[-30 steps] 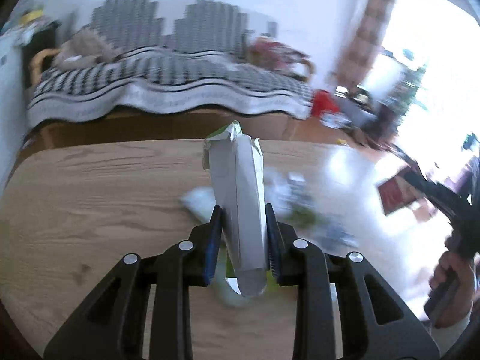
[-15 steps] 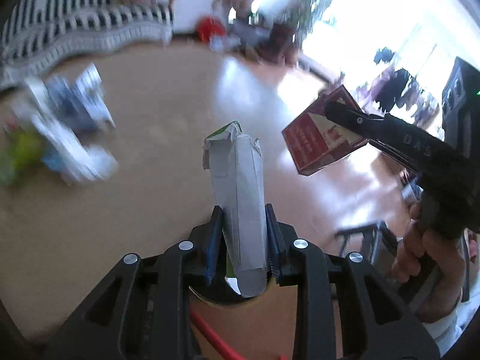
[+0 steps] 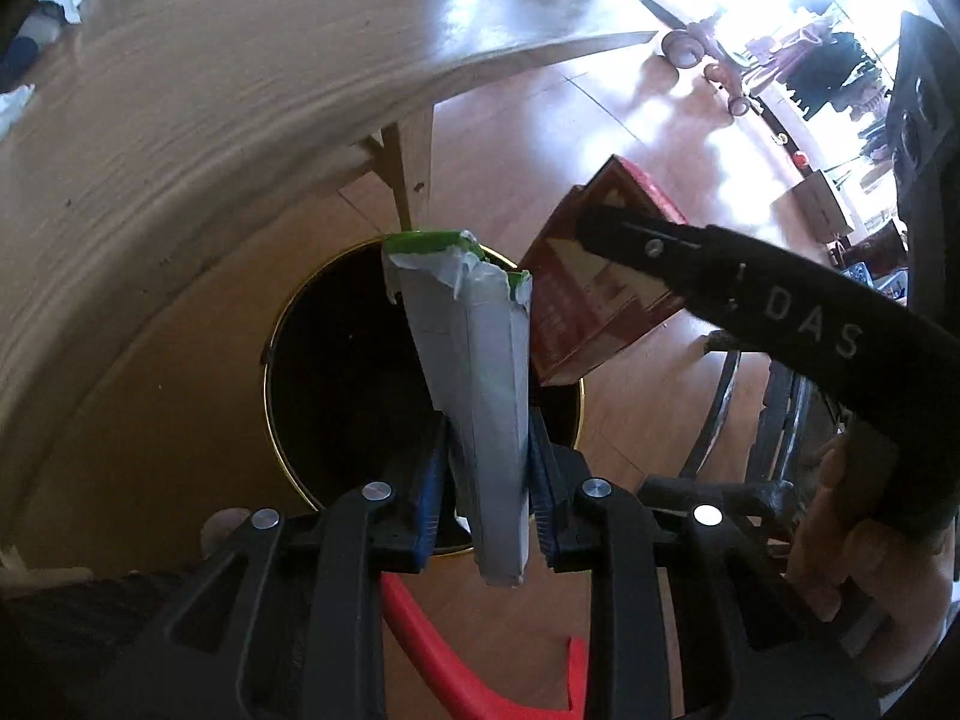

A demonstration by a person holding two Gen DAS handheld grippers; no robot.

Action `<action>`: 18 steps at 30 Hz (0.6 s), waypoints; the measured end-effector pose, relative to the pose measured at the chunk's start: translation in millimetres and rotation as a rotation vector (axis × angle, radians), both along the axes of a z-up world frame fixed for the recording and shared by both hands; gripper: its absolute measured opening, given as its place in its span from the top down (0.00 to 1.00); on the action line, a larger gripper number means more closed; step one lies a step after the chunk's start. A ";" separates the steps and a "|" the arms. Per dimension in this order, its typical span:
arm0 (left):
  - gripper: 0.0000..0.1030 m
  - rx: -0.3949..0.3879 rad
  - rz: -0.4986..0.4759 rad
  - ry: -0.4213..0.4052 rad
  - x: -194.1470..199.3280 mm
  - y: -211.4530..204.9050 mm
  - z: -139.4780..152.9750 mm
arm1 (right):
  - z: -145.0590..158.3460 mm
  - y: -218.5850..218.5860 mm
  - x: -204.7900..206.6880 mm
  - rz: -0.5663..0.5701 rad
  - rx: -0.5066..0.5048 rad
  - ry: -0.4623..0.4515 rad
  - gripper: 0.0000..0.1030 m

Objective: Collect trash
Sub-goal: 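Carry both items to the black bin and open both tools to drop them, then grasp the green plastic tray with the left tool while the right tool grasps white tissue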

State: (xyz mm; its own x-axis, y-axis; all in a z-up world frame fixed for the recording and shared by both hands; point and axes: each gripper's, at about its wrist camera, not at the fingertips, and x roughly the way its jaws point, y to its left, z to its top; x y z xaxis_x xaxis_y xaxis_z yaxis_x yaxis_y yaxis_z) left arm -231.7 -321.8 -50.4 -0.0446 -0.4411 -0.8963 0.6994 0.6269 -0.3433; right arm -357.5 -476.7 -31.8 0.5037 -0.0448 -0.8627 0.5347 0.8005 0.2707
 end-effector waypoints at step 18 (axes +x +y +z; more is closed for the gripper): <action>0.11 -0.075 0.083 -0.089 -10.7 22.7 42.2 | 27.6 -22.8 -1.6 -0.119 -0.019 -0.055 0.07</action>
